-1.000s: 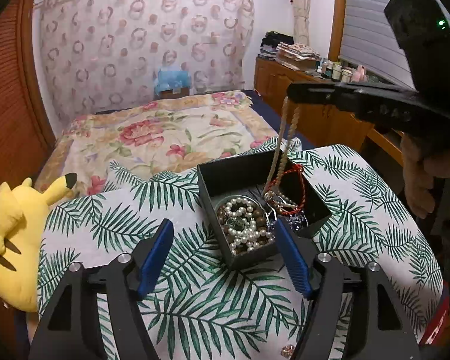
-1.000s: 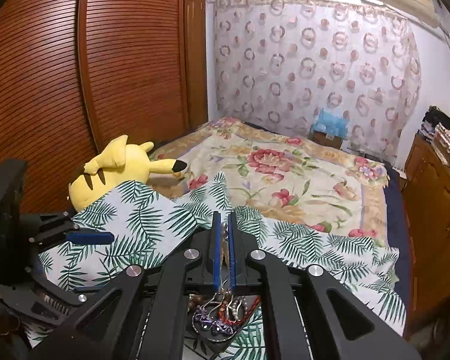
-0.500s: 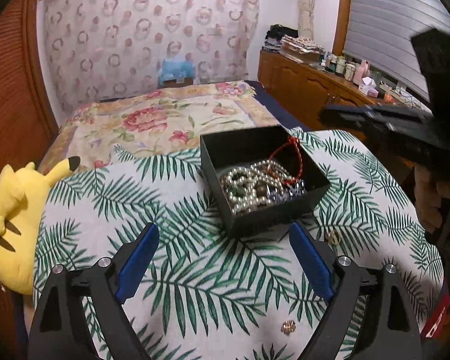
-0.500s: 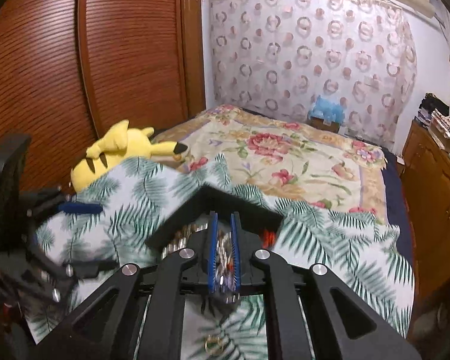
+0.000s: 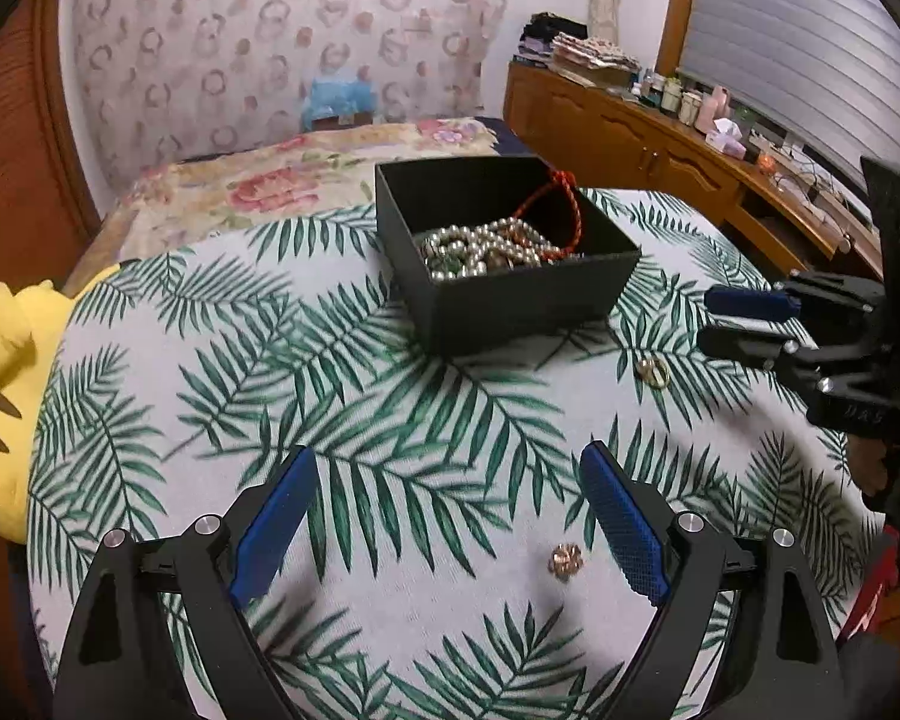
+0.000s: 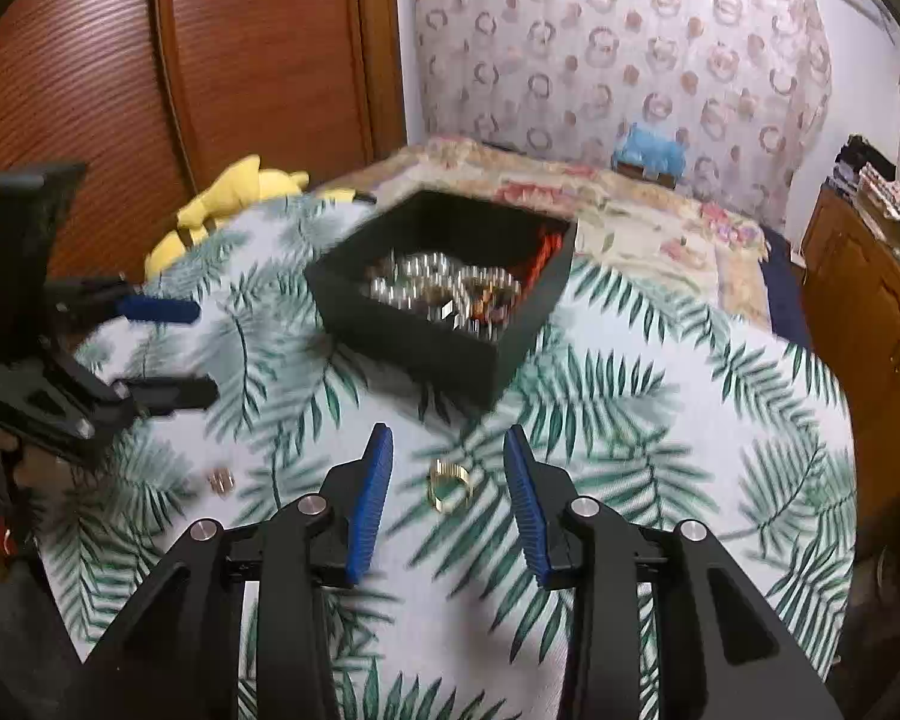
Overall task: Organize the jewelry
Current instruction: 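Move the right tool to the gold ring while left tool moves to the gold flower earring, then grasp and lift the gold ring with right tool while left tool grasps the flower earring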
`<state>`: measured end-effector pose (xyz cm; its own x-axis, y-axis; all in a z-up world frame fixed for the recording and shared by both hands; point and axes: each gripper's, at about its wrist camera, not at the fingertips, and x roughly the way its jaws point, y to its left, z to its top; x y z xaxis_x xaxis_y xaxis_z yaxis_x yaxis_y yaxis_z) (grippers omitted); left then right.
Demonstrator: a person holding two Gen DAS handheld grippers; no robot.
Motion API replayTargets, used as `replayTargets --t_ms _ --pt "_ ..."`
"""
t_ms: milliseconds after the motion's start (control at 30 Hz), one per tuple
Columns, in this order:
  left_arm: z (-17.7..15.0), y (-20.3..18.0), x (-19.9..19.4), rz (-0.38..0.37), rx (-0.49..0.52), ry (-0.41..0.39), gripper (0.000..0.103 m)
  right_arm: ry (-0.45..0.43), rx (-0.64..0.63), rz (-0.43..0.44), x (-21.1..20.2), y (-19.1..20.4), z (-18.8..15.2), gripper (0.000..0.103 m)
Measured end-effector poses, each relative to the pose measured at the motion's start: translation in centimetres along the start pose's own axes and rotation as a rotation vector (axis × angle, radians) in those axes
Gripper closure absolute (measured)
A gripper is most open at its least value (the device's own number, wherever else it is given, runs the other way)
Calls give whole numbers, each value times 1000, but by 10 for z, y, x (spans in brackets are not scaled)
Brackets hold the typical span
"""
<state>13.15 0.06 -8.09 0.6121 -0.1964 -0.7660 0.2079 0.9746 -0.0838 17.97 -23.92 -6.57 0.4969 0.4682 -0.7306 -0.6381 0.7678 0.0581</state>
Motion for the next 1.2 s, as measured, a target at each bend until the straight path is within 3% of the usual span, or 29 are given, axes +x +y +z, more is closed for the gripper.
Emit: replayTargets --t_ms 567,667,967,1100,1200 --pt "-31 -15 1 -23 44 42 19 90 -65 -44 40 7 -12 65" --pt "-33 -22 1 -29 60 45 26 83 -69 -37 39 8 -13 81" --pt "-39 -39 6 -53 108 49 49 68 -36 -34 28 4 -21 81" --pt "-40 -43 10 -45 125 54 66 61 -26 -34 22 3 -25 81" --pt "-41 -44 10 -30 137 45 68 57 -23 -32 20 4 -26 81"
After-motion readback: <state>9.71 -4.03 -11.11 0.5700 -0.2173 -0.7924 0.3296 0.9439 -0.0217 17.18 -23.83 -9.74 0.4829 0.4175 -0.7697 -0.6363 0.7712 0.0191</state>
